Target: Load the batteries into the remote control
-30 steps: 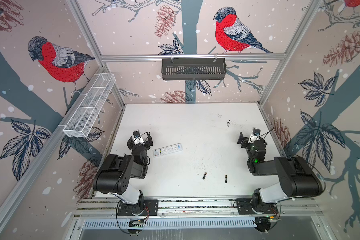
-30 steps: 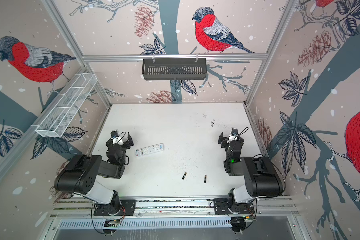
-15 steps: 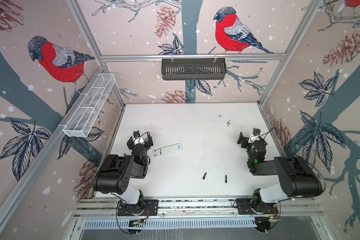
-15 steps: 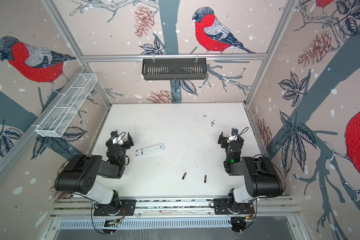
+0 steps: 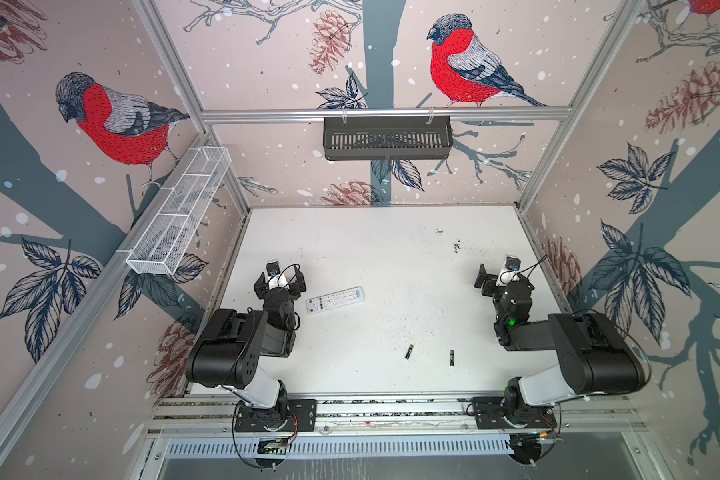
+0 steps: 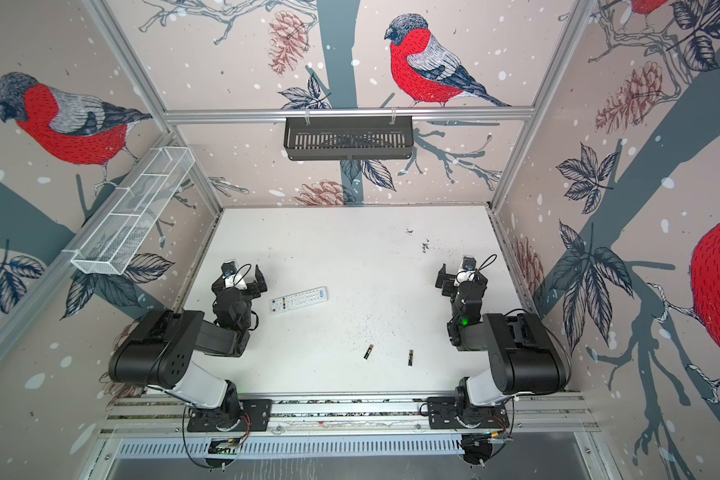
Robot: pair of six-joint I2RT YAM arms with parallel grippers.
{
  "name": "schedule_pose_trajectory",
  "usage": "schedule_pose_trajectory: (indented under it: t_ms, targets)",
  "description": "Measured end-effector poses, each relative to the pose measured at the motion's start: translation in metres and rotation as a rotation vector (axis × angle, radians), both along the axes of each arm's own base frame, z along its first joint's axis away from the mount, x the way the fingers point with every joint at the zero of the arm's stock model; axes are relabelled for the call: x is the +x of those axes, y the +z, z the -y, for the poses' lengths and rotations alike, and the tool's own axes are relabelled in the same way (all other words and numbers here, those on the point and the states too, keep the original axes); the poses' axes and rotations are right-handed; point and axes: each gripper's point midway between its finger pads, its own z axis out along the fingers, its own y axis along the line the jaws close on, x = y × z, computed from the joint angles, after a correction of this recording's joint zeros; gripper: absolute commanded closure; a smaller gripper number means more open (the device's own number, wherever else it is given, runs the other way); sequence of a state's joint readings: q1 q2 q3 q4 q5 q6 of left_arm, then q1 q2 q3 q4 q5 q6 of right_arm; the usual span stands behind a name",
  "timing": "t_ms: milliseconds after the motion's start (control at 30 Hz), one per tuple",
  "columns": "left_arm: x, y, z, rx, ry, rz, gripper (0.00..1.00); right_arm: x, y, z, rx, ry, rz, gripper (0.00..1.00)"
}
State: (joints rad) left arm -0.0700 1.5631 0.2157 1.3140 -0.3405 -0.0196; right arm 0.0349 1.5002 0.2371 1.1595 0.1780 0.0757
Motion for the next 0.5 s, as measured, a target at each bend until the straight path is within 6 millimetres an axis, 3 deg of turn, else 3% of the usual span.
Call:
schedule_pose_trajectory:
  t_ms: [133,300,500]
  targets:
    - [0.000,0.003,0.004,0.001,-0.008,0.006,0.03,0.000,0.000,0.000,0.000,0.000,0.000,0.01]
    - [0.008,0.032,0.008,0.005,0.012,0.051,0.03,0.000,0.000,0.000,0.000,0.000,0.000,0.01]
    - [0.018,0.049,0.017,0.022,0.073,0.010,0.03,0.000,0.000,0.000,0.000,0.001,0.000,0.01]
